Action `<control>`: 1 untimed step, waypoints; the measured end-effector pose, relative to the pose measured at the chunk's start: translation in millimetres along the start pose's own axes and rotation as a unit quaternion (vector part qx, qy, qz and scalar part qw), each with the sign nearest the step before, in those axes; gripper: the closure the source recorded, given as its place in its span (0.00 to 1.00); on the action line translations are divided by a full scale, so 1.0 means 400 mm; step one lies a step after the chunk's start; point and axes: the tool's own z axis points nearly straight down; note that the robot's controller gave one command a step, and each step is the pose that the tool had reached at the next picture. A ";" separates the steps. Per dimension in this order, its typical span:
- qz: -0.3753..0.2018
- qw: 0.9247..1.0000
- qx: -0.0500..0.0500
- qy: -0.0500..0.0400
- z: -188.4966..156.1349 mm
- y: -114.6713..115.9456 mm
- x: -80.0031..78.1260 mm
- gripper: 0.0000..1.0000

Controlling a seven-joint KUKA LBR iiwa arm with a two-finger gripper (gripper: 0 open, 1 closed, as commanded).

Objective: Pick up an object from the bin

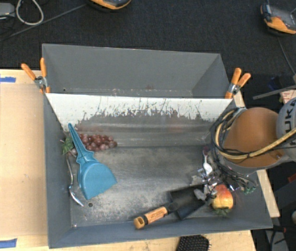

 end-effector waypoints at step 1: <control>-0.032 0.999 0.000 -0.001 0.000 -0.003 -0.023 1.00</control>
Offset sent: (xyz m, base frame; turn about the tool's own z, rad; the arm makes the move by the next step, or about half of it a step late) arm 0.0063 -0.0048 0.0033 -0.0665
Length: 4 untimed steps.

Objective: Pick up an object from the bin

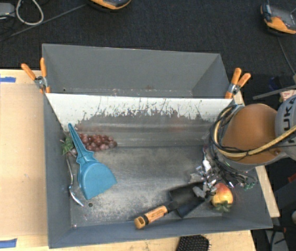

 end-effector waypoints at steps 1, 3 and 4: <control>0.000 1.000 -0.001 0.000 -0.003 -0.005 0.002 1.00; 0.011 1.000 -0.002 0.000 -0.001 -0.015 -0.010 1.00; -0.006 1.000 -0.003 -0.001 -0.004 -0.015 -0.016 1.00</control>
Offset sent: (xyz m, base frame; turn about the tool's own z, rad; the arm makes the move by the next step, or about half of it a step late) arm 0.0065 -0.0051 0.0006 0.0156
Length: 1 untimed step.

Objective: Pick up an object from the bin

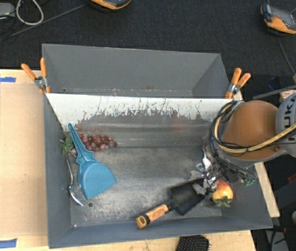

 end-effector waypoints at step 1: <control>-0.016 1.000 -0.001 -0.001 0.002 -0.002 -0.005 1.00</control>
Offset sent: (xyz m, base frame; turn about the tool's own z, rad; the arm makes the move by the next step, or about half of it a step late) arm 0.0043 -0.0099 -0.0011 -0.1292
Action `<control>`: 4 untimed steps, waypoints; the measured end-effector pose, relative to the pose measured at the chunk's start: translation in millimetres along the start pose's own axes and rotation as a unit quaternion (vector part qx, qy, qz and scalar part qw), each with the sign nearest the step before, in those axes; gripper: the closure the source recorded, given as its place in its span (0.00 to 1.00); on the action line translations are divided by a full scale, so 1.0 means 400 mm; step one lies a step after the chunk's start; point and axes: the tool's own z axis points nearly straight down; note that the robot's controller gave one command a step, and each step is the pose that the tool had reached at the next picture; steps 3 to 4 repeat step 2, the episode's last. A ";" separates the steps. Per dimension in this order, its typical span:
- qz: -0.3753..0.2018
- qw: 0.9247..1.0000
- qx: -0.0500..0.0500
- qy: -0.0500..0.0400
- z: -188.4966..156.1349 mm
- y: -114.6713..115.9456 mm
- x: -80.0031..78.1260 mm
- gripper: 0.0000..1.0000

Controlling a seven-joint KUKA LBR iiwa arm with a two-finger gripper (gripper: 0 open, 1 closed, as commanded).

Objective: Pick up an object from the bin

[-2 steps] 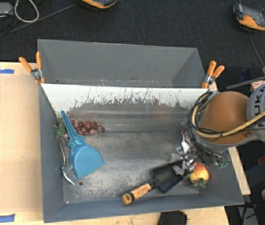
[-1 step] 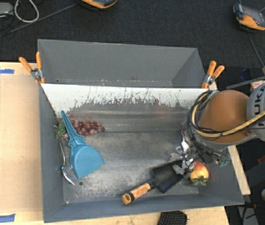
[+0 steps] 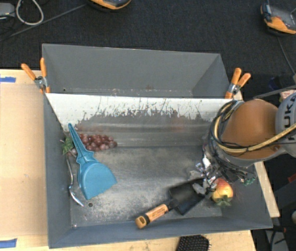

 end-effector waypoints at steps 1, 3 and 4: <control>-0.048 0.999 0.000 -0.001 0.000 -0.021 0.005 1.00; -0.029 1.000 -0.001 -0.001 -0.092 -0.001 0.008 1.00; -0.029 1.000 -0.001 -0.001 -0.092 -0.001 0.008 1.00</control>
Offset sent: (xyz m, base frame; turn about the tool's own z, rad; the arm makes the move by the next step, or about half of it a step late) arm -0.0030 -0.0021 0.0370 -0.0608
